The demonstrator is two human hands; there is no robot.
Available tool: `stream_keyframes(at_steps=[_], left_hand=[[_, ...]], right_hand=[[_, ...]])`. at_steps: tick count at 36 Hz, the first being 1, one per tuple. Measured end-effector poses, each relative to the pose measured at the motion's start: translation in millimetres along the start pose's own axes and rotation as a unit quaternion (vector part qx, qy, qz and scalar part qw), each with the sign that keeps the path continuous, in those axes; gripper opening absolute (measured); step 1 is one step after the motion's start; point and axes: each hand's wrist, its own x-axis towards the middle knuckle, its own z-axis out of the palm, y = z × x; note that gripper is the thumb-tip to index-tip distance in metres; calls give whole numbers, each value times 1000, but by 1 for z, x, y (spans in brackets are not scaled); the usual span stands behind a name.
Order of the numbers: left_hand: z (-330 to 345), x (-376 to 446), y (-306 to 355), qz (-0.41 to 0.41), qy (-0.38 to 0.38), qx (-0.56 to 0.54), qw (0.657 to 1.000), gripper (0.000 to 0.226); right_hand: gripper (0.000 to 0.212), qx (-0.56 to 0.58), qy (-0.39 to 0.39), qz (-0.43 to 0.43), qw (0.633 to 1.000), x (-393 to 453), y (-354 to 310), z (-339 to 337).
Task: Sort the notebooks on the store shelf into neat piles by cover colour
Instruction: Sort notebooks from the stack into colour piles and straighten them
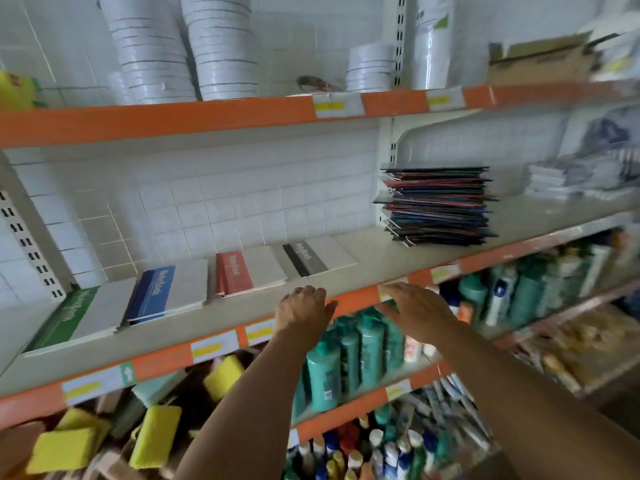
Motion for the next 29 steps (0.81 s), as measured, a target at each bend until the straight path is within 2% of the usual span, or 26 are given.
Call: stream_keyframes(at_steps=[11, 21, 29], left_hand=[[-18, 24, 108, 50, 8, 11, 999, 41], [-34, 94, 154, 80, 48, 28, 995, 45], [-55, 153, 175, 100, 103, -4, 990, 42]], right_hand=[[48, -19, 43, 39, 998, -36, 108, -41], [43, -54, 92, 84, 991, -13, 168, -80], [42, -73, 115, 106, 985, 26, 207, -107]])
